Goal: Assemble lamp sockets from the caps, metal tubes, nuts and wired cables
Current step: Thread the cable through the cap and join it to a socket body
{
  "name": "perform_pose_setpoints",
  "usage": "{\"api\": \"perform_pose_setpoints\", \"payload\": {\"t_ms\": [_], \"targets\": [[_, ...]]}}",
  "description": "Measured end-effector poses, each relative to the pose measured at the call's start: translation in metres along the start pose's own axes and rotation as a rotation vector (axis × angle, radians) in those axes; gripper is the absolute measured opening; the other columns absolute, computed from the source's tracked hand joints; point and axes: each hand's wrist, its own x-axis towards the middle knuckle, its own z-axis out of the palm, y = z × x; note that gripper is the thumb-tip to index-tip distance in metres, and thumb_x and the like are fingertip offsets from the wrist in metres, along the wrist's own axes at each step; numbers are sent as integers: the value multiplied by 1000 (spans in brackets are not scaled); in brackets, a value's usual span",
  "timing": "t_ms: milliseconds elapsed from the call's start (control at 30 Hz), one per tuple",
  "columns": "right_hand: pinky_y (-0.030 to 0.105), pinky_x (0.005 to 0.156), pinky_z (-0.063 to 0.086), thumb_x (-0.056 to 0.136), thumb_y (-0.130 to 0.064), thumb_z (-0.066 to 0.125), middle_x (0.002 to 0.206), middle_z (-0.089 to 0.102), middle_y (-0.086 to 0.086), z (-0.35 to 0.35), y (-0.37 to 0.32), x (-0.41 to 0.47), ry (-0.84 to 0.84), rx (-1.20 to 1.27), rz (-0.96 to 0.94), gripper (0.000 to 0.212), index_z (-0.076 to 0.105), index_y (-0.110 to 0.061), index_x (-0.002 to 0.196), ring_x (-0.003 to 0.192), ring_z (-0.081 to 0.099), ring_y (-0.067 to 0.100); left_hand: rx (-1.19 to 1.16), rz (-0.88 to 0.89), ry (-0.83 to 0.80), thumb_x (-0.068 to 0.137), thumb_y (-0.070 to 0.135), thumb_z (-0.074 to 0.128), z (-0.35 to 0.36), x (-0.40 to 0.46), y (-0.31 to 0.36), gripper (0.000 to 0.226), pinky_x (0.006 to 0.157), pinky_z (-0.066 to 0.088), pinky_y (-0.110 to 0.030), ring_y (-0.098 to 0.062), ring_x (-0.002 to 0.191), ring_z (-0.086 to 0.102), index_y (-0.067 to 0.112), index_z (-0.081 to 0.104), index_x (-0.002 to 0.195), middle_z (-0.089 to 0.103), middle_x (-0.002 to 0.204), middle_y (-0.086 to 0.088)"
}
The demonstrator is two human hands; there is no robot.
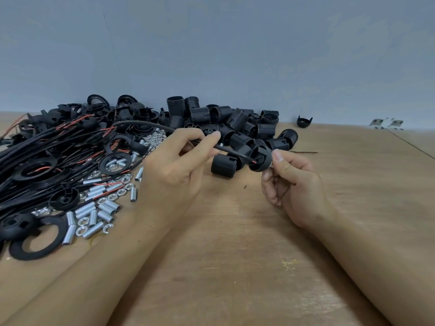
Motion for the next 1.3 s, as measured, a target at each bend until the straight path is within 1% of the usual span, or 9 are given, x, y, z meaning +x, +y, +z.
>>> {"api": "perform_pose_setpoints", "payload": {"t_ms": [133,300,633,767,867,933,1067,1200,1300], "targets": [[19,41,29,92,-37,45,43,47,3,1,0,0,-13,-1,-4,41,59,-23,56,37,39,15,3,-43,-43,87,-8,72,2,-1,2,25,68,41,-13,7,82,42,0,74,111,67,91,-14],[20,41,28,93,-36,45,43,47,3,2,1,1,-19,-11,-24,41,59,-24,57,37,38,15,44,-38,-72,86,-8,72,0,0,2,27,74,34,-4,4,78,41,2,74,111,68,91,-13],[17,46,40,96,-24,53,67,66,7,3,-3,-4,26,-336,-271,20,61,-13,81,47,50,14,77,-70,-114,87,-5,72,1,-2,6,23,61,47,-31,-15,68,57,3,76,108,67,87,-12],[15,48,41,94,-19,62,75,69,3,0,-6,-4,11,-426,-326,14,68,-7,91,54,56,16,31,-74,-116,87,-6,71,0,-2,9,20,59,49,-33,-9,71,59,1,76,105,68,86,-12],[28,49,46,90,-22,65,78,64,-11,2,-4,-4,26,-630,-442,15,72,-12,99,62,59,16,0,-96,-144,89,-2,68,0,-1,12,20,60,51,-36,-23,68,61,1,75,107,69,87,-11],[37,55,49,90,-23,66,79,63,-16,3,-2,-4,48,-668,-471,11,71,-20,99,64,60,16,-50,-60,-161,87,-10,66,-2,1,12,28,71,54,-32,-25,78,65,-2,72,113,71,93,-12],[22,58,45,92,-20,63,75,62,-15,-1,-1,-2,3,-775,-492,13,73,-12,94,67,59,6,-74,71,-199,88,-9,65,-1,2,17,31,70,55,-43,-29,83,69,-3,69,118,73,106,-11],[26,48,44,92,-12,62,64,61,-6,-8,-10,3,166,-541,-452,15,73,-22,94,54,52,4,132,-4,-83,97,17,65,-5,7,5,30,82,51,-45,-34,91,62,2,67,123,69,109,-14],[20,49,46,94,-1,59,60,63,-13,-22,-17,6,290,-427,-411,22,70,-13,109,53,53,4,323,-143,22,99,29,64,-21,13,-25,21,85,38,-45,-36,98,55,13,76,106,70,100,-4]]}}
